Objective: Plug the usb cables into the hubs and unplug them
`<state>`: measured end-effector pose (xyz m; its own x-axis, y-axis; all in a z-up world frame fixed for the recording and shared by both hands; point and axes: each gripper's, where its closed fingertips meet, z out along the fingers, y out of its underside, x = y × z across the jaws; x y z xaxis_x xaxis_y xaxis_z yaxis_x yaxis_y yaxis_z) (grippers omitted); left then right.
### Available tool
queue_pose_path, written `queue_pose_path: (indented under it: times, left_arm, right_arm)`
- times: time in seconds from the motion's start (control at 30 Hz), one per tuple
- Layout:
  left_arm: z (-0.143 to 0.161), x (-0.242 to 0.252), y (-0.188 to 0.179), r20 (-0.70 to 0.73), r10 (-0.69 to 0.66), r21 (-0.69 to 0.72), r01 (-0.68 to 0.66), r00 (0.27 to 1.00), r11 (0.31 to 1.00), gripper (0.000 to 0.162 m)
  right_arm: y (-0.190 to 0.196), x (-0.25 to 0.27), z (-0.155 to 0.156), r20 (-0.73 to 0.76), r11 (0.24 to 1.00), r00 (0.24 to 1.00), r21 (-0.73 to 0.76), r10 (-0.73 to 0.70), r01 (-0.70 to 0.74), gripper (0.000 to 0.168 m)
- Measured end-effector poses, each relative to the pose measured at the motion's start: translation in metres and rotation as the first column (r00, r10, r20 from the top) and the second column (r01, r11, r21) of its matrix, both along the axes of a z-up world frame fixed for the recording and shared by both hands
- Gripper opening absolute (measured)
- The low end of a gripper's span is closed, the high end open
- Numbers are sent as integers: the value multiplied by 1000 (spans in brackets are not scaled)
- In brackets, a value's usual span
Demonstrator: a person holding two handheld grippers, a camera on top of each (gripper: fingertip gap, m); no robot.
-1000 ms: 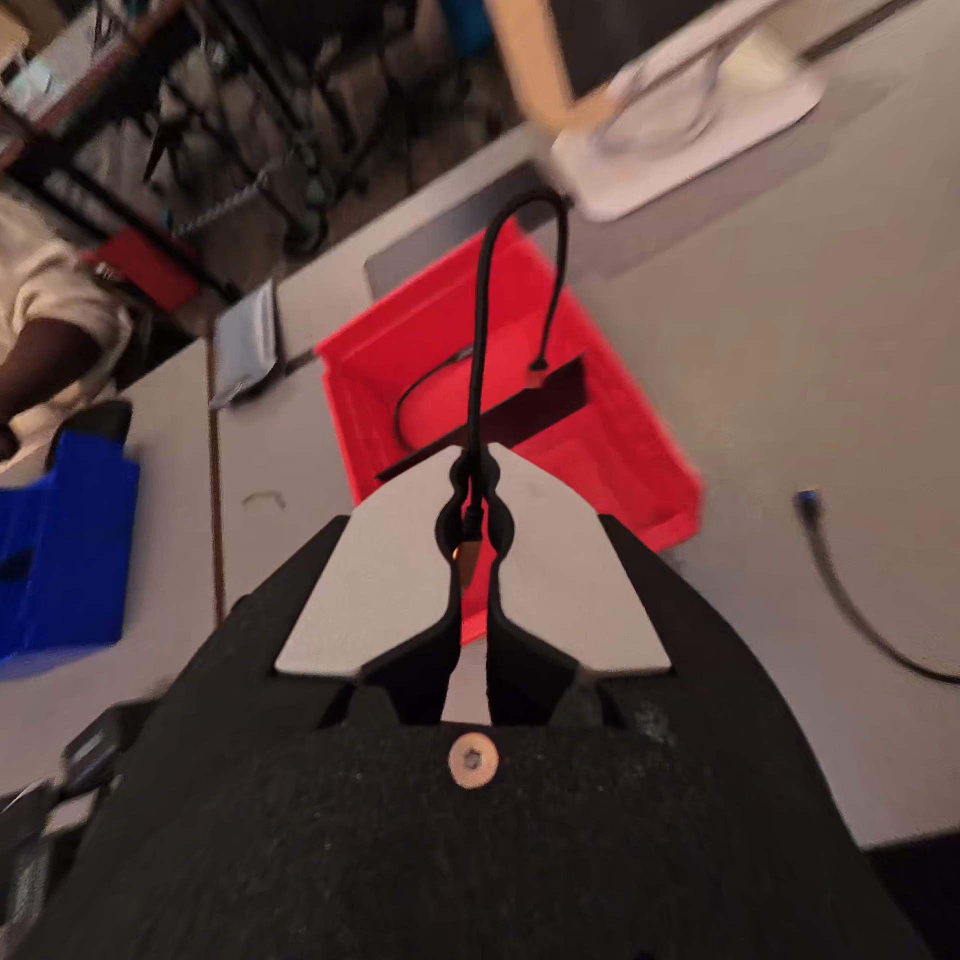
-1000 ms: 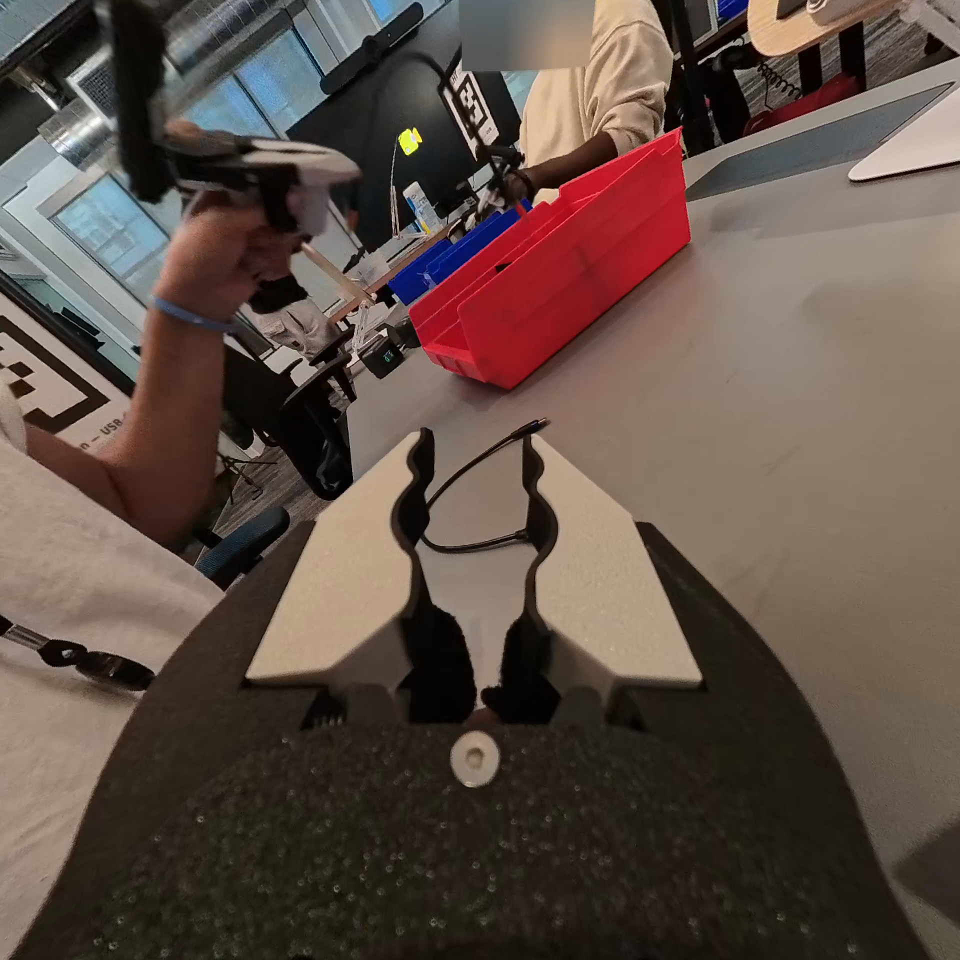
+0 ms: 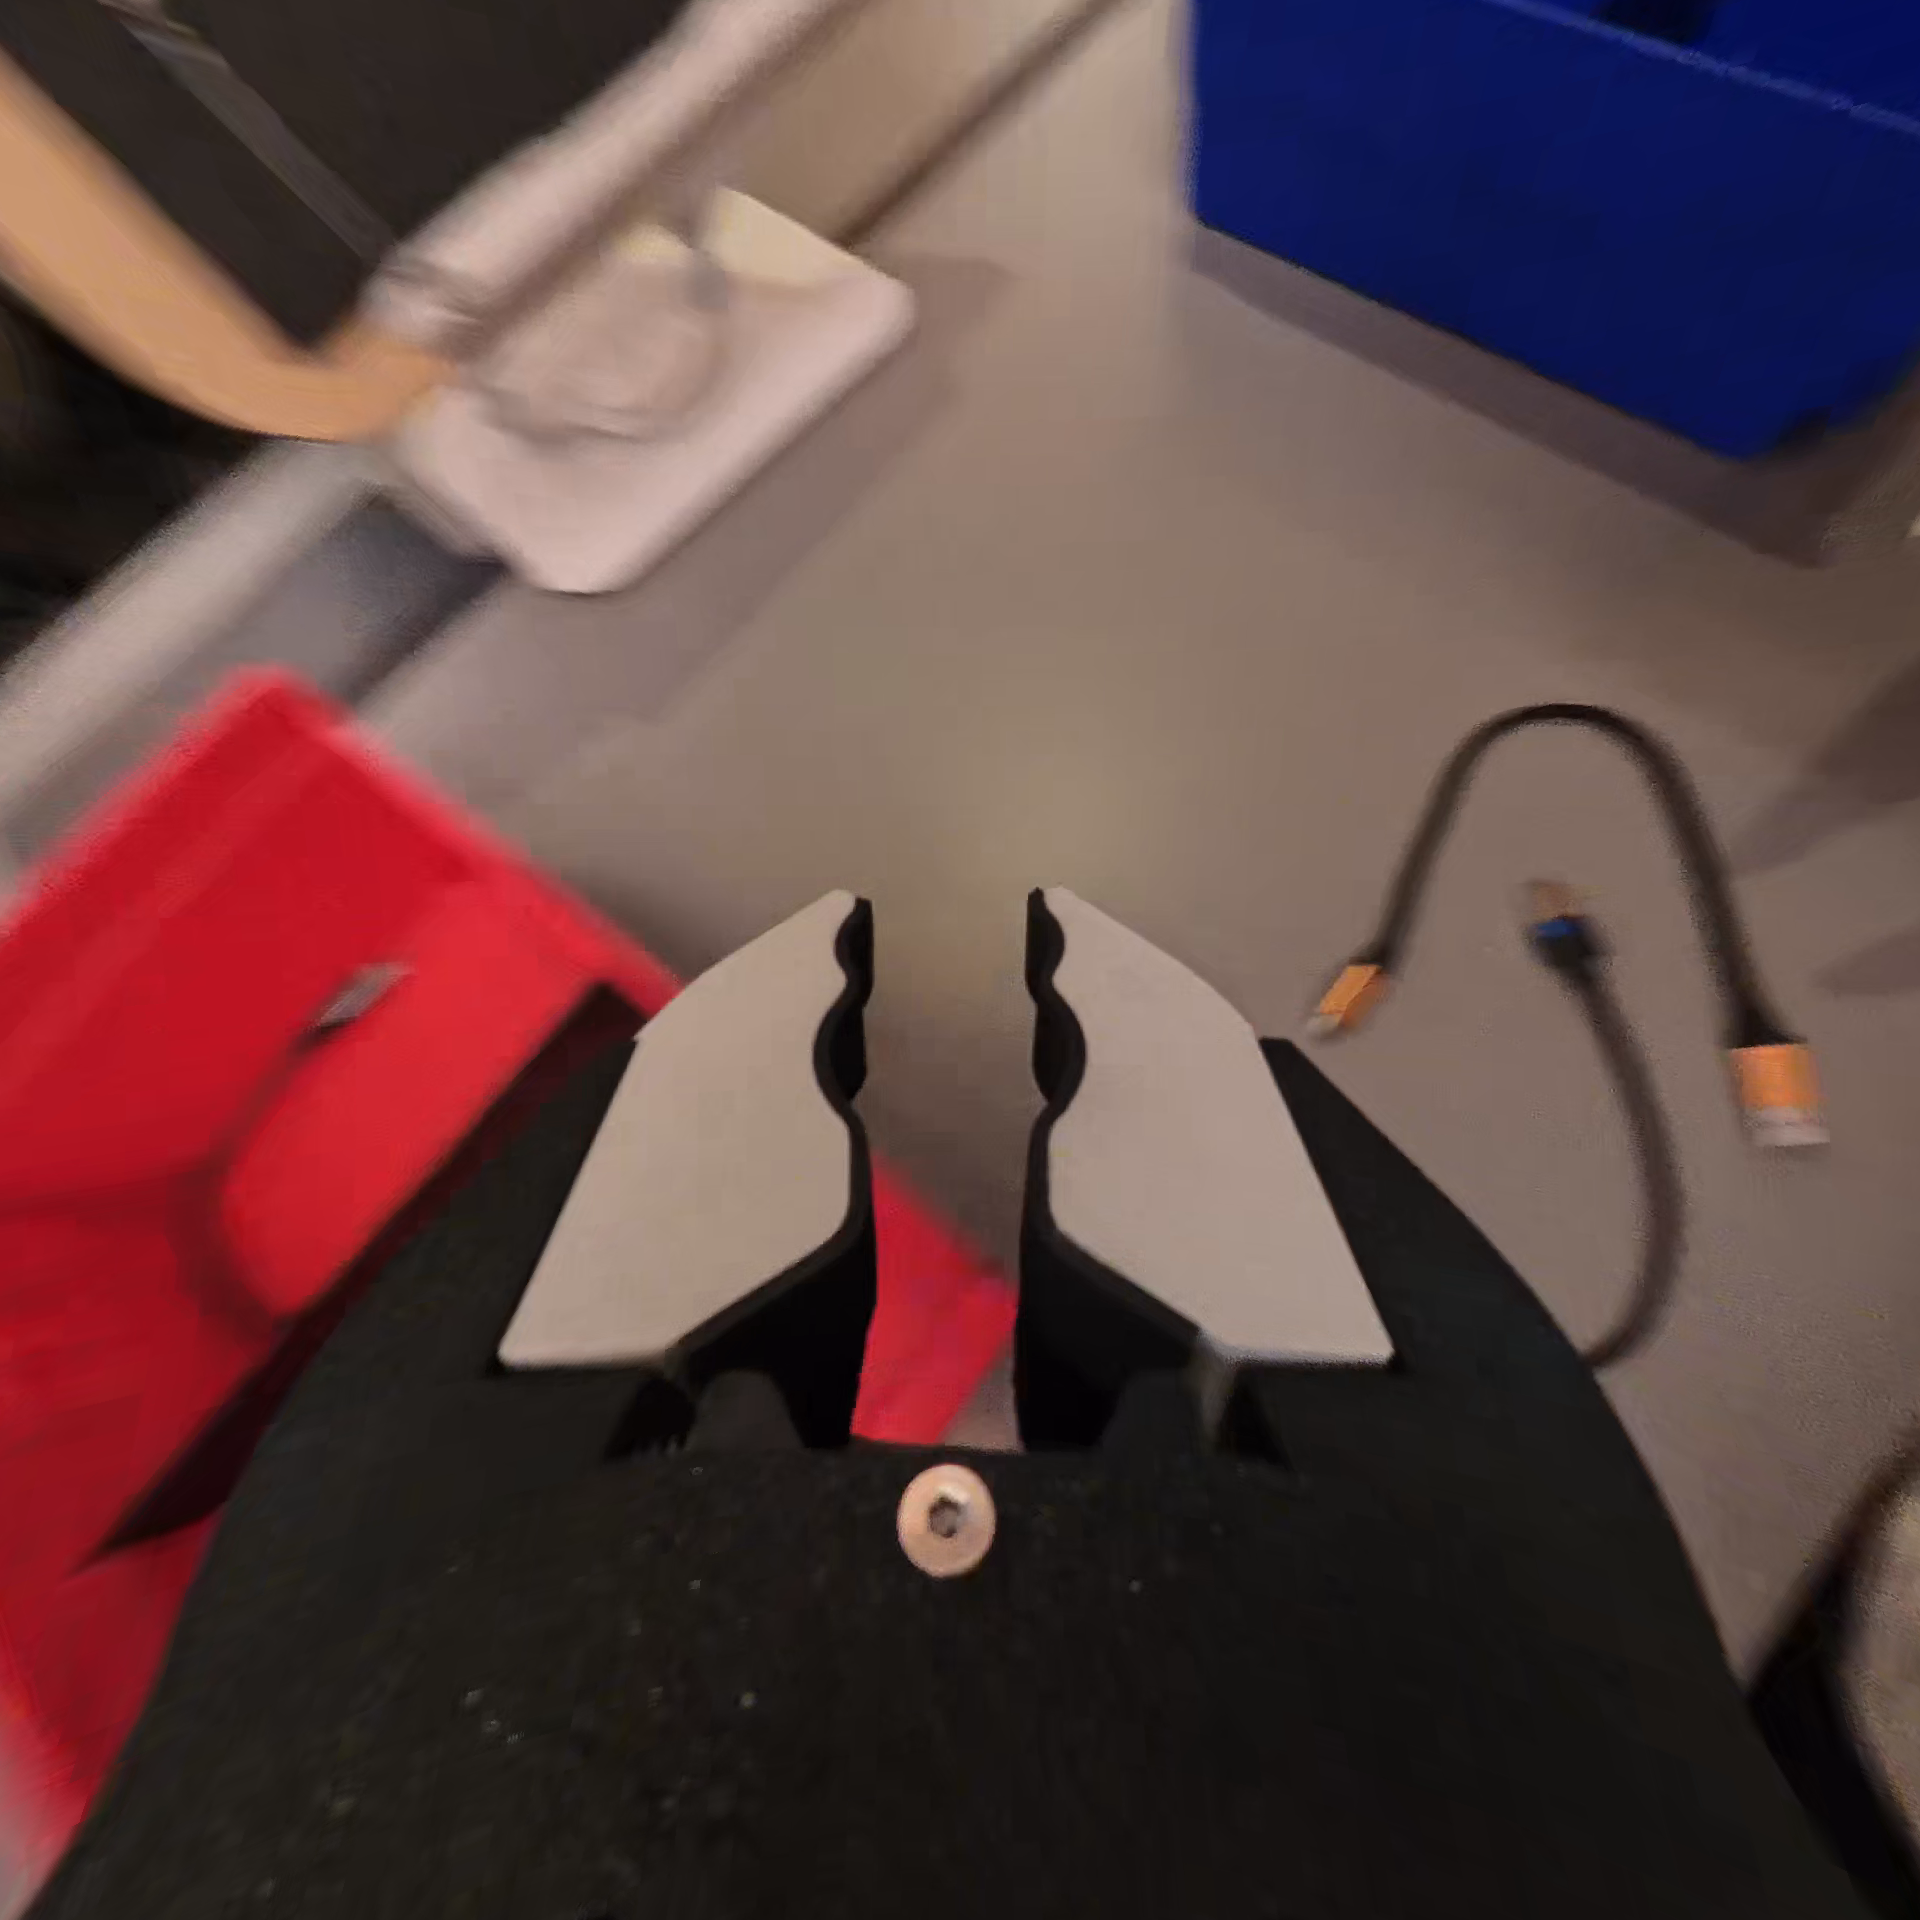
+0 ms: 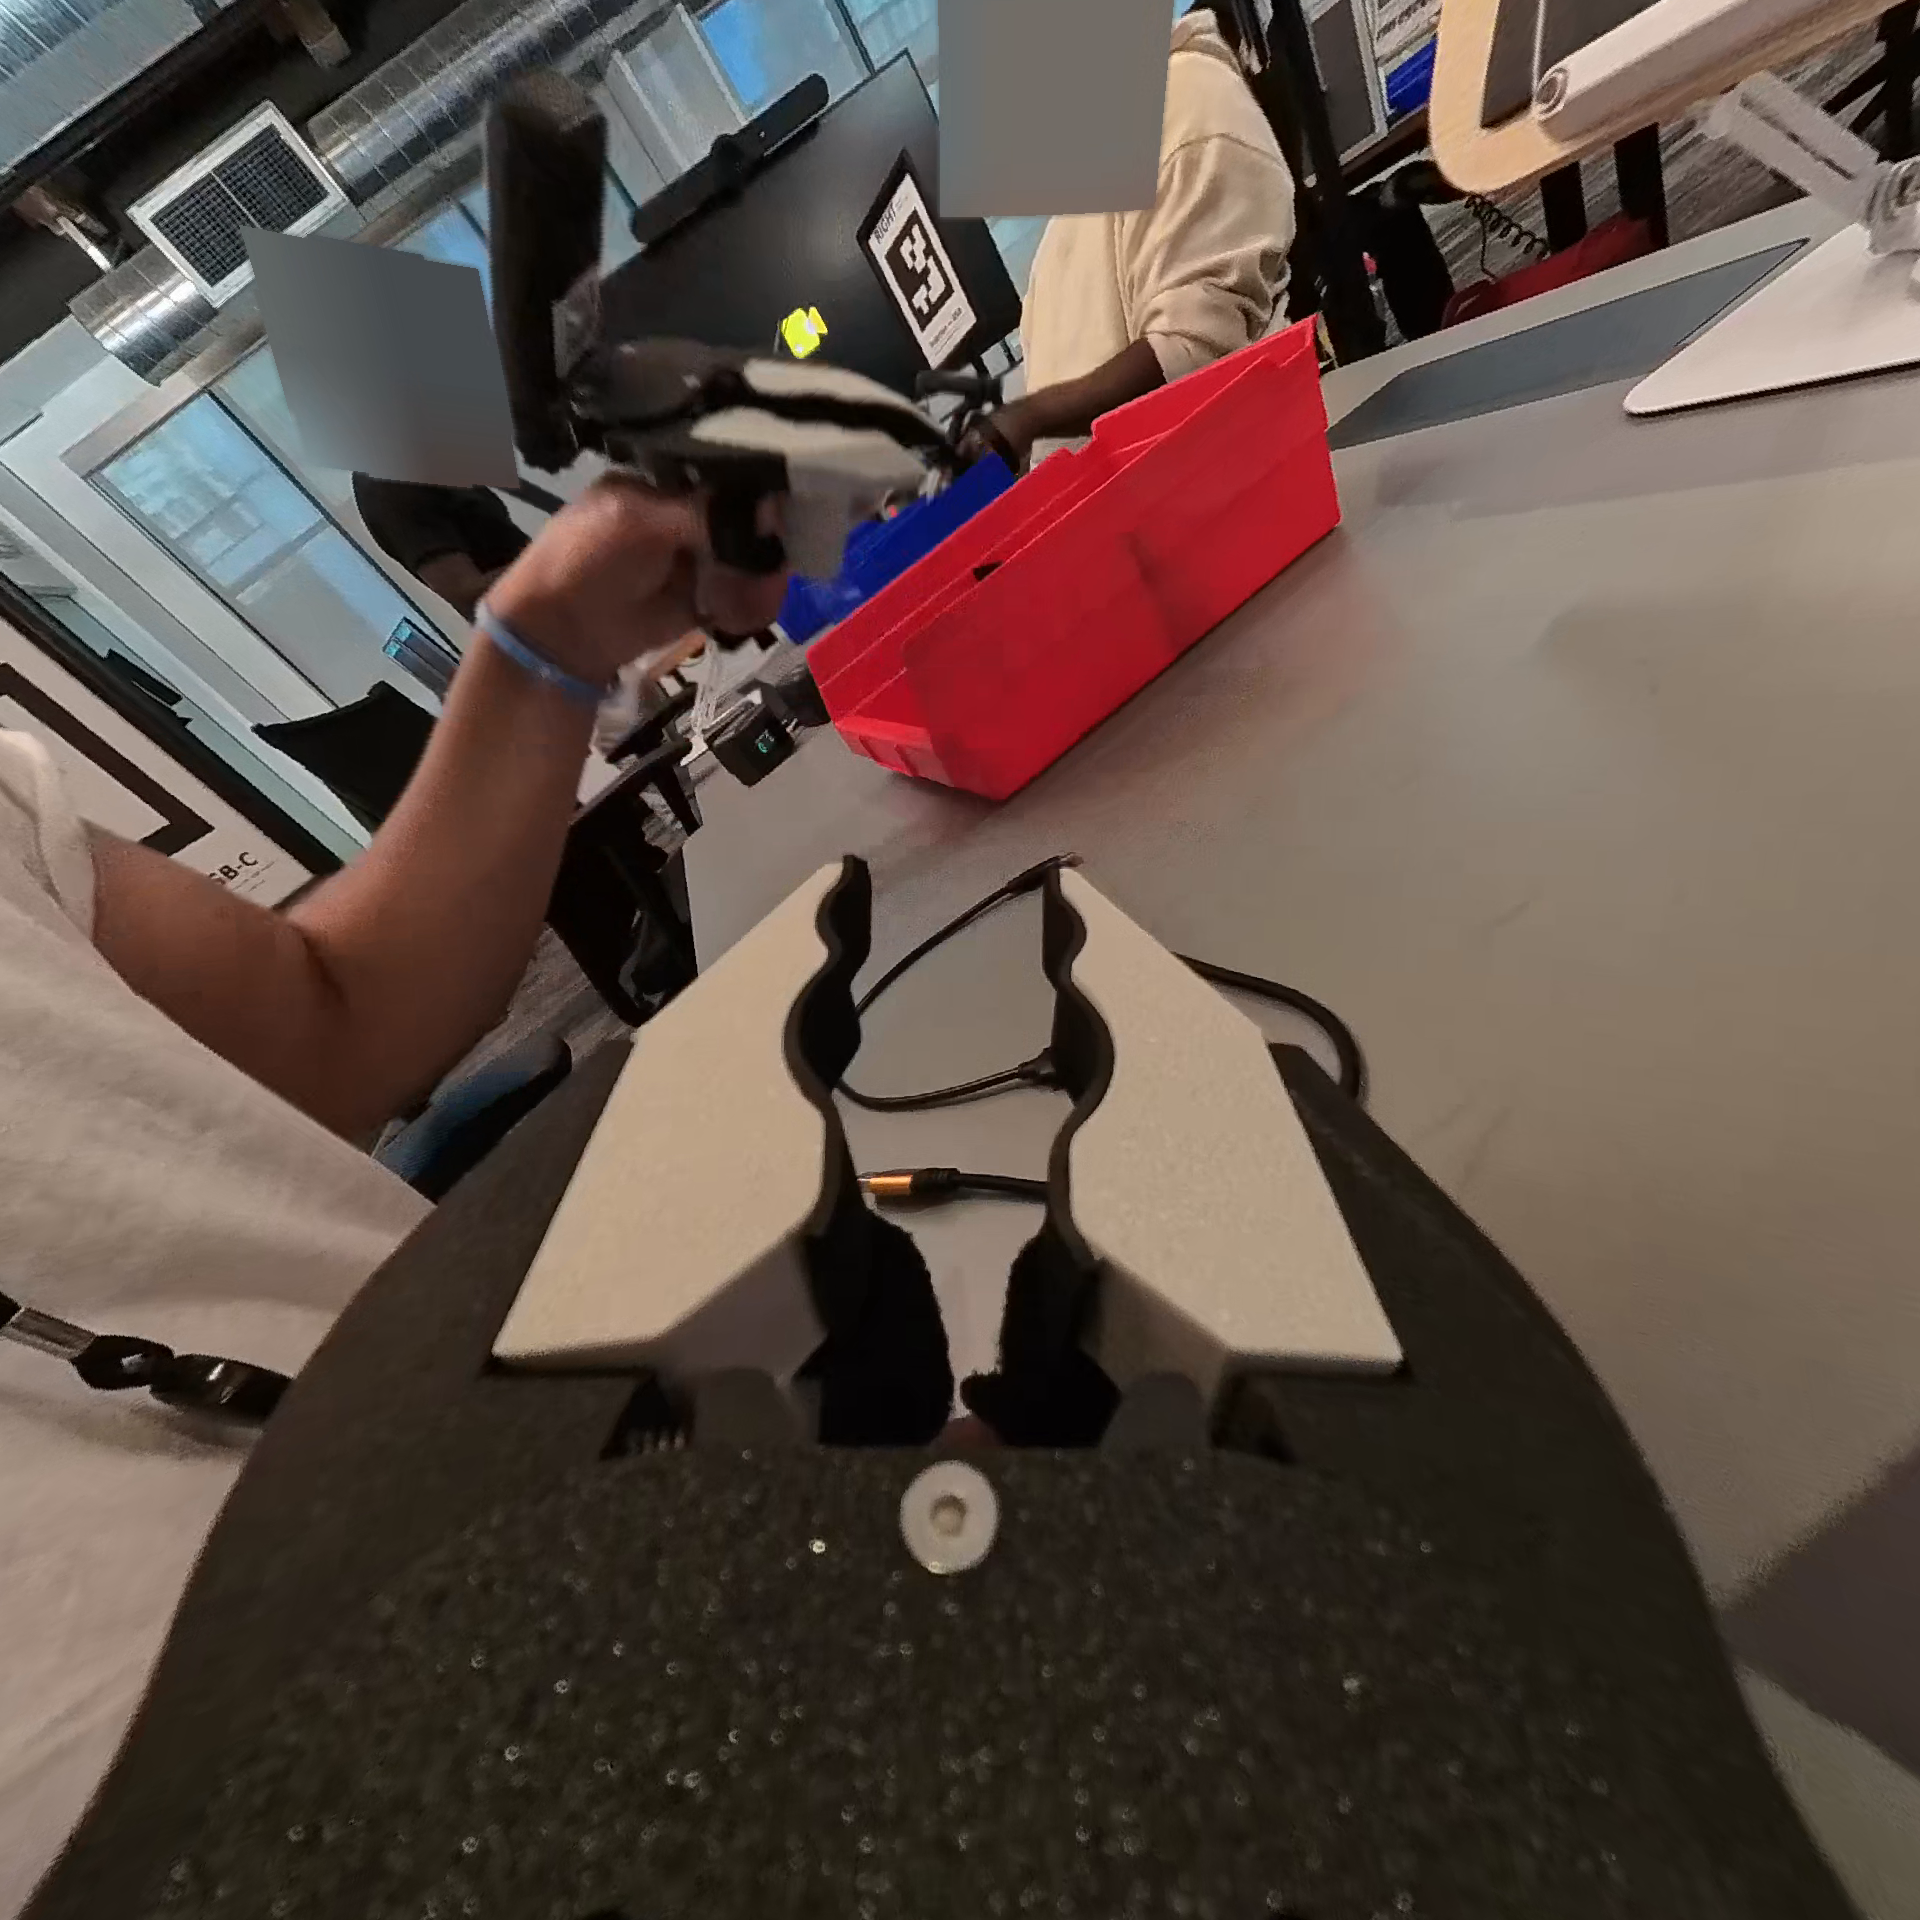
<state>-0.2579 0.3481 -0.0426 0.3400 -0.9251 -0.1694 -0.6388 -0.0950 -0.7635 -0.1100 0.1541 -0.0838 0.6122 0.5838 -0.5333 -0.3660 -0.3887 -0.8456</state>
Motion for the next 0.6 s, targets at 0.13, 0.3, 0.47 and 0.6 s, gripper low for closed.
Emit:
queue_pose_path:
  times: [0.13,0.3,0.47,0.6]
  left_arm:
    - [18,-62,67,-109,33,79,-25,993,997,50]
    - [-37,-78,138,-461,-126,-4,140,878,990,49]
    - [-88,-88,171,-635,-350,-284,213,689,935,48]
    - [-97,-109,181,-711,-479,-380,292,514,878,44]
  right_arm:
    - [1,-7,-3,15,1000,1000,-5,22,-22,32]
    - [4,-13,-7,24,999,999,-14,41,-41,32]
    - [8,-13,-9,10,999,999,-22,35,-35,32]
    - [10,-15,-12,-19,999,999,-26,38,-39,32]
